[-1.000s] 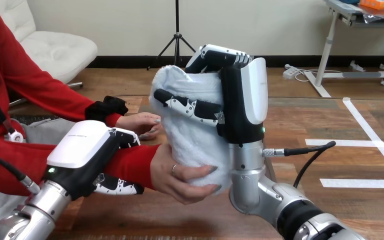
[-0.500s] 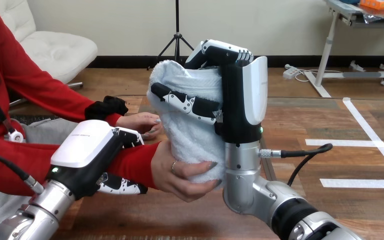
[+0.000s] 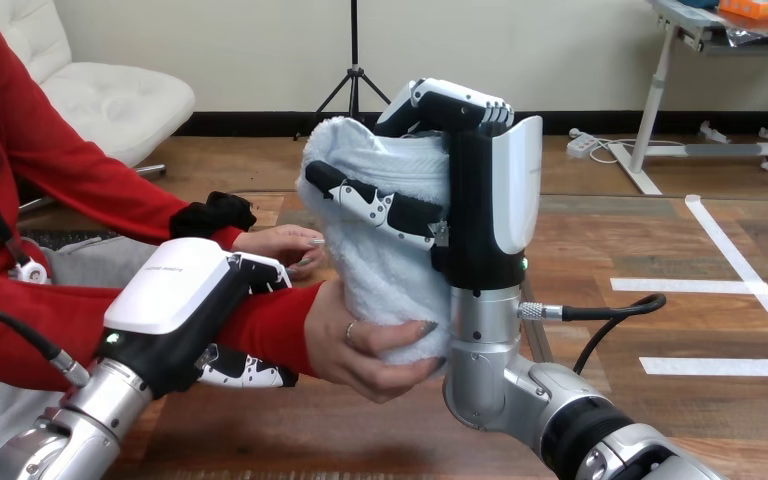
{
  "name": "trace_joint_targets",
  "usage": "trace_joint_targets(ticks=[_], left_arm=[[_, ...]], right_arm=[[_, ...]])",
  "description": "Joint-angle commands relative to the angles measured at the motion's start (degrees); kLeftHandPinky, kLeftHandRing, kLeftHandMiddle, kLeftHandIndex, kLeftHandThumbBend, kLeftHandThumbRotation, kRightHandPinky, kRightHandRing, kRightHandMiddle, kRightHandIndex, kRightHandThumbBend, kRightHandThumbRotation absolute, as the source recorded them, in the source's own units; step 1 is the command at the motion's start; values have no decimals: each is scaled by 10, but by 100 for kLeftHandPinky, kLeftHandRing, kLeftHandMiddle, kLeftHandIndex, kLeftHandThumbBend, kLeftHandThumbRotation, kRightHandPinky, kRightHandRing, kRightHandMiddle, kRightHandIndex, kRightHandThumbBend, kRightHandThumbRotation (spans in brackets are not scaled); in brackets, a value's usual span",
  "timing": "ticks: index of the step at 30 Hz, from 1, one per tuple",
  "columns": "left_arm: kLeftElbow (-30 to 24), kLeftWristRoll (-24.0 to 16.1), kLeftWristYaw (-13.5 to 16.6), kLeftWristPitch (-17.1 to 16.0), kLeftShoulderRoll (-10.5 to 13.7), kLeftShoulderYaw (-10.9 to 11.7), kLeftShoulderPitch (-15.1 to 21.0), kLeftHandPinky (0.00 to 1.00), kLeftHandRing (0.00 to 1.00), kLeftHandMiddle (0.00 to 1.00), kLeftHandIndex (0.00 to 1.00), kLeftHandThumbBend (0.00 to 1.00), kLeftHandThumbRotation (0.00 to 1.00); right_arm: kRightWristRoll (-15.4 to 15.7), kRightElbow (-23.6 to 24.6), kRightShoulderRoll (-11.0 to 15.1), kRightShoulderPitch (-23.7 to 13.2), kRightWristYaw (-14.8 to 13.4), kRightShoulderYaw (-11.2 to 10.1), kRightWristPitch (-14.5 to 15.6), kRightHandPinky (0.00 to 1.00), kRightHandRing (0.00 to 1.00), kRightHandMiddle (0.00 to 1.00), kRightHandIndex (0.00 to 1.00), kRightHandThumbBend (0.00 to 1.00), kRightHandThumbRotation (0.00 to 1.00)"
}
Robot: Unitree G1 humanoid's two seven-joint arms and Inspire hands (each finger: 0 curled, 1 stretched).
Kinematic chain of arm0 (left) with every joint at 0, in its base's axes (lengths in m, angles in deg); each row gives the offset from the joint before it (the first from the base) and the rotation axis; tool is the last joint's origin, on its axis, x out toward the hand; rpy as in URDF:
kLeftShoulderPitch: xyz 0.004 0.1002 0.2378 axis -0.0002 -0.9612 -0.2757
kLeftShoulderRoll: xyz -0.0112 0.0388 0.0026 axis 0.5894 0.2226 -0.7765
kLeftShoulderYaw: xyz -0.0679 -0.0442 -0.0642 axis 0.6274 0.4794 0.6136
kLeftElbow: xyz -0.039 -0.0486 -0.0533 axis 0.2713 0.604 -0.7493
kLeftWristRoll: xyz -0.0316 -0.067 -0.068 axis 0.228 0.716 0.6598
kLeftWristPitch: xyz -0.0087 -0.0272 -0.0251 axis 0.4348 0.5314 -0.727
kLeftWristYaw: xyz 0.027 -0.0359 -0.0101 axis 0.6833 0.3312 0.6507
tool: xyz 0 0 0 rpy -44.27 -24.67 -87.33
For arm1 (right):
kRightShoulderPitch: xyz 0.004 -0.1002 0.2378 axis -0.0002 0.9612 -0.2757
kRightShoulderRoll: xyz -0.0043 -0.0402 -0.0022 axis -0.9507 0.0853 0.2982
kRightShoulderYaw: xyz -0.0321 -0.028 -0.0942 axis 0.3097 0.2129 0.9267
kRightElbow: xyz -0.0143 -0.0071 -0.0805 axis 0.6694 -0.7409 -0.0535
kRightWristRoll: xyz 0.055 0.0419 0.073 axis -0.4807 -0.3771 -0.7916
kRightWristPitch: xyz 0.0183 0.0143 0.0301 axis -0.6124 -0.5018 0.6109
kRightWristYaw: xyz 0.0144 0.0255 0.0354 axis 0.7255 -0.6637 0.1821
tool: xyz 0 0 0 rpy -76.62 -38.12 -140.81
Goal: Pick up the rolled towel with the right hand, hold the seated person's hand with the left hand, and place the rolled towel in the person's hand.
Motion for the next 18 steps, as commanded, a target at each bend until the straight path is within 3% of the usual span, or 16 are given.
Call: trace_joint_targets(ticks=[1,5,14,18], left_arm=[[-38,12,8,-13,-8,12,32,45,48,52,54,83,13],[-39,10,11,-14,-8,13,29,51,54,58,61,85,16],[-42,4,17,-15,-4,15,17,67,73,79,82,93,28],[-48,0,15,-9,-4,15,11,75,79,84,88,95,33]], right_arm=[[-11,19,-17,-36,19,5,-21,20,25,32,36,79,1],[-14,20,-14,-32,27,5,-24,29,33,40,44,81,7],[-16,22,-5,-22,48,3,-15,55,59,62,67,84,36],[-20,23,-1,-17,63,1,-15,61,67,69,74,85,45]])
